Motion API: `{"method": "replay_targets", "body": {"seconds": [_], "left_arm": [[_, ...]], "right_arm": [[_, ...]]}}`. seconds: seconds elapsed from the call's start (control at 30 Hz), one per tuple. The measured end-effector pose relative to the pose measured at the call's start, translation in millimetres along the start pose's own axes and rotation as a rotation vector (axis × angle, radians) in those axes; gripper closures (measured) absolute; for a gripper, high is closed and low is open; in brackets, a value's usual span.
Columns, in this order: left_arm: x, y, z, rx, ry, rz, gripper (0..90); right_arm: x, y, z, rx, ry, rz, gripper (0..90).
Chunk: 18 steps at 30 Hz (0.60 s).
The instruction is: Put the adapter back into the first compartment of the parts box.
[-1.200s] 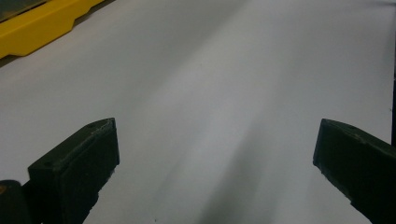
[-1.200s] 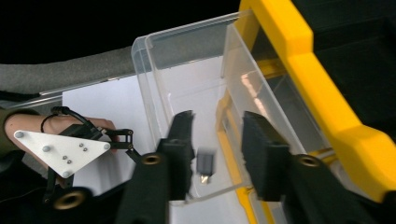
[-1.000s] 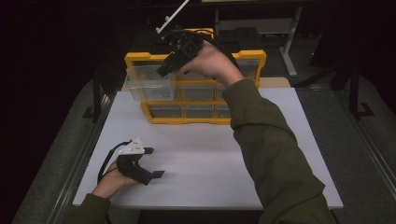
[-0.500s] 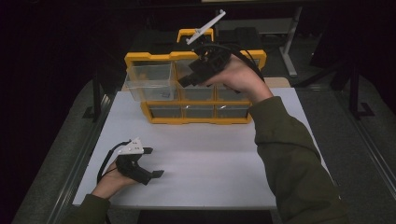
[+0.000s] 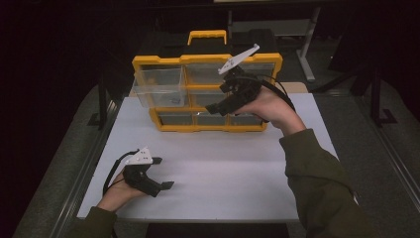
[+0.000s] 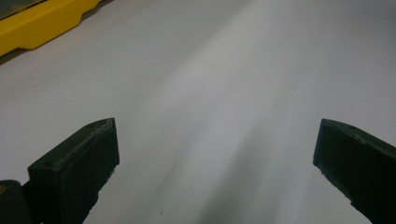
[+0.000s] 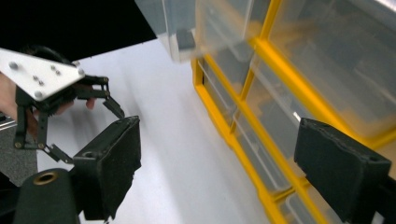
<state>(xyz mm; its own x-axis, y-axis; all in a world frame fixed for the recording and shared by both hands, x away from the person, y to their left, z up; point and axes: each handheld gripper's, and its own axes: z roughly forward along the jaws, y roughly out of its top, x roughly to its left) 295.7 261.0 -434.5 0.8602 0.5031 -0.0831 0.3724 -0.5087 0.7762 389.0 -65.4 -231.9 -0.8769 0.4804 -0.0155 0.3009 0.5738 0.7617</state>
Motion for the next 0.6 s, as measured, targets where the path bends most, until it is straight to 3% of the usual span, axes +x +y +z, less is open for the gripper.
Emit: {"method": "replay_targets", "body": {"seconds": [0.13, 0.37, 0.6], "left_arm": [[-0.5, -0.1, 0.6, -0.002, -0.002, -0.002, 0.0], [-0.1, -0.9, 0.3, -0.002, -0.003, -0.004, 0.0], [-0.7, -1.3, 0.0, -0.004, -0.005, -0.004, 0.0]], "right_arm": [[2.2, -17.5, 1.5, 0.002, -0.016, 0.015, 12.2], [5.9, -48.6, 11.1, 0.005, -0.049, 0.044, 0.5], [12.6, -79.9, 20.3, -0.004, -0.052, 0.077, 0.0]]}}
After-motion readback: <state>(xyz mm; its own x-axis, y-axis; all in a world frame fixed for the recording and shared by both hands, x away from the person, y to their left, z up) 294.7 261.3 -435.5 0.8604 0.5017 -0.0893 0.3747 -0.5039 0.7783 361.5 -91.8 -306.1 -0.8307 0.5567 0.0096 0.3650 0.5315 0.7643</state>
